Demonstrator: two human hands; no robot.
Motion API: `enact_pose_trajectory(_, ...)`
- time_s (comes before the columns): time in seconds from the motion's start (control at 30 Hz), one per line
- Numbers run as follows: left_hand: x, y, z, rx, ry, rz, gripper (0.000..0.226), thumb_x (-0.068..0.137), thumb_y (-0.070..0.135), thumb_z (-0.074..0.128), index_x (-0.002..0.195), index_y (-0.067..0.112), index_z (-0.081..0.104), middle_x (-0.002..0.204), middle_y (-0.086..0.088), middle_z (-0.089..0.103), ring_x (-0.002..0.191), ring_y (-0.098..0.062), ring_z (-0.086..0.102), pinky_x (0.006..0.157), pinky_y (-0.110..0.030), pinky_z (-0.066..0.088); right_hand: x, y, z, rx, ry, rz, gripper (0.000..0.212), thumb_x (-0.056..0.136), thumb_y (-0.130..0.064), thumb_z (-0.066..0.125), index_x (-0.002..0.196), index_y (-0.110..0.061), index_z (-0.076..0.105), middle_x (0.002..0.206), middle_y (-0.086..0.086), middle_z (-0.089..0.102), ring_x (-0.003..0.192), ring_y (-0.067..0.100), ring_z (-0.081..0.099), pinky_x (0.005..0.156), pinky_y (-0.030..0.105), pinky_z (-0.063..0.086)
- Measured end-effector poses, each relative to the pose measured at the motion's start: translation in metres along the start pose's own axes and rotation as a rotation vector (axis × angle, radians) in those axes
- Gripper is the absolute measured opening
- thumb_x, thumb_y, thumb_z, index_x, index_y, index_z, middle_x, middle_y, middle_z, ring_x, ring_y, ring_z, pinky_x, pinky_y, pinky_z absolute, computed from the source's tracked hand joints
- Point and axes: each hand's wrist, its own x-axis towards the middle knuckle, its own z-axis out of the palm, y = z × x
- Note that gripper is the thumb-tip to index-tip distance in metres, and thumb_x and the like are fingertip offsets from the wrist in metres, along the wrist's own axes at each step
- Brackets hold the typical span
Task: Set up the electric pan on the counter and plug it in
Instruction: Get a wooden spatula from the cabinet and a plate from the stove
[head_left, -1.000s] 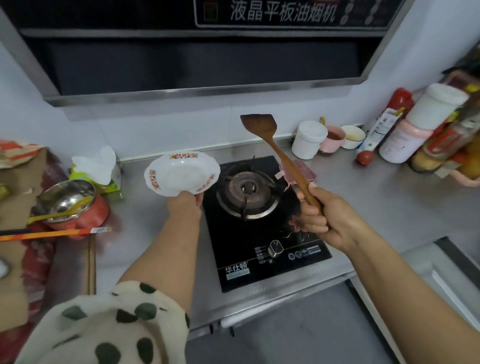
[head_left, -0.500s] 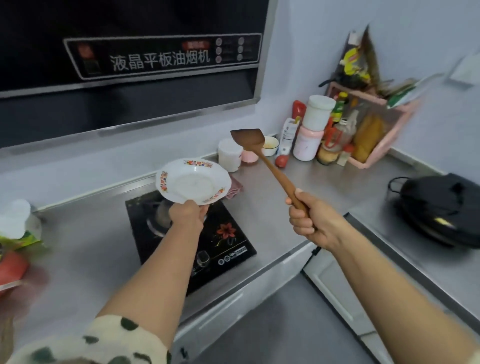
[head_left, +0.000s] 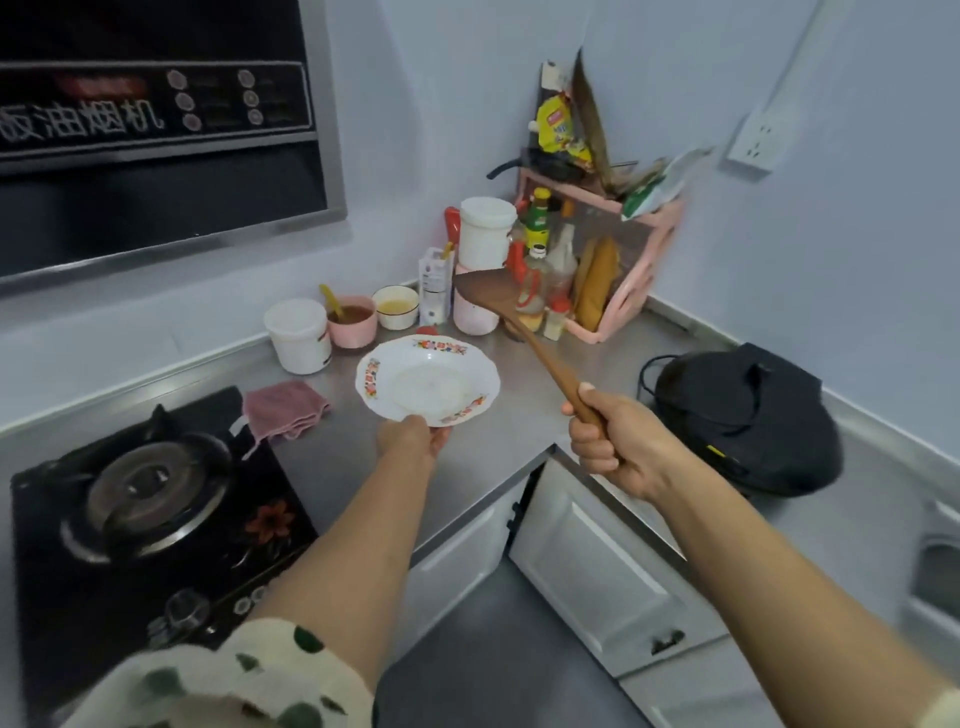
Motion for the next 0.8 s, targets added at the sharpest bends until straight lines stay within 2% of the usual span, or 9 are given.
enact_pose_trajectory(0.1, 0.015, -0.017, 0.035, 0.060, -0.014, -0.037, 0.051, 0.088, -0.014, 0.040, 0.133, 0.008, 0.052, 0.125, -0.019, 0.062, 0.093, -0.030, 0.067, 0.046, -0.029, 0.059, 0.017, -0.012, -0.025, 0.009, 0.039, 0.012, 0.034, 0.102, -0.031, 0.030, 0.081, -0.010, 0.046, 0.043, -0.002, 0.035, 0.027, 0.005, 0.022, 0.026, 0.013, 0.014)
enact_pose_trajectory(0.23, 0.042, -0.035, 0.068, 0.110, 0.004, -0.031, 0.051, 0.083, -0.018, 0.043, 0.127, 0.006, 0.054, 0.122, -0.021, 0.064, 0.074, -0.026, 0.067, 0.047, -0.032, 0.059, 0.046, -0.016, -0.054, 0.015, 0.073, 0.019, 0.032, 0.102, -0.031, 0.030, 0.084, -0.010, 0.047, 0.045, -0.002, 0.036, 0.029, 0.005, 0.023, 0.028, 0.013, 0.015)
enact_pose_trajectory(0.33, 0.067, -0.049, 0.088, 0.148, 0.017, -0.055, 0.051, 0.083, -0.018, 0.046, 0.128, 0.005, 0.055, 0.122, -0.020, 0.064, 0.077, -0.026, 0.067, 0.045, -0.029, 0.058, 0.072, -0.013, -0.071, 0.025, 0.088, 0.035, 0.031, 0.102, -0.032, 0.030, 0.086, -0.011, 0.047, 0.047, -0.003, 0.036, 0.030, 0.006, 0.023, 0.028, 0.013, 0.016)
enact_pose_trajectory(0.43, 0.092, -0.062, 0.103, 0.175, 0.019, -0.094, 0.053, 0.084, -0.017, 0.044, 0.131, 0.005, 0.053, 0.125, -0.021, 0.062, 0.098, -0.032, 0.067, 0.057, -0.032, 0.057, 0.096, -0.009, -0.084, 0.028, 0.099, 0.043, 0.030, 0.101, -0.032, 0.030, 0.087, -0.011, 0.047, 0.049, -0.003, 0.036, 0.032, 0.006, 0.024, 0.029, 0.014, 0.017)
enact_pose_trajectory(0.5, 0.109, -0.071, 0.114, 0.180, 0.022, -0.123, 0.054, 0.085, -0.017, 0.043, 0.133, 0.006, 0.051, 0.127, -0.021, 0.061, 0.104, -0.035, 0.066, 0.065, -0.034, 0.055, 0.111, -0.007, -0.092, 0.034, 0.113, 0.054, 0.030, 0.101, -0.032, 0.031, 0.087, -0.011, 0.047, 0.049, -0.003, 0.037, 0.032, 0.006, 0.024, 0.029, 0.015, 0.017)
enact_pose_trajectory(0.7, 0.150, -0.091, 0.136, 0.224, 0.000, -0.154, 0.051, 0.088, -0.015, 0.042, 0.132, 0.008, 0.052, 0.128, -0.019, 0.060, 0.097, -0.031, 0.063, 0.073, -0.036, 0.054, 0.150, 0.006, -0.103, 0.052, 0.149, 0.099, 0.031, 0.101, -0.033, 0.031, 0.086, -0.011, 0.047, 0.047, -0.004, 0.036, 0.032, 0.006, 0.023, 0.029, 0.015, 0.016)
enact_pose_trajectory(0.8, 0.161, -0.096, 0.141, 0.229, -0.003, -0.168, 0.048, 0.089, -0.014, 0.042, 0.132, 0.005, 0.052, 0.128, -0.021, 0.060, 0.104, -0.034, 0.063, 0.073, -0.036, 0.054, 0.158, 0.012, -0.105, 0.044, 0.157, 0.105, 0.031, 0.101, -0.032, 0.032, 0.087, -0.011, 0.048, 0.049, -0.003, 0.035, 0.032, 0.006, 0.023, 0.029, 0.015, 0.017)
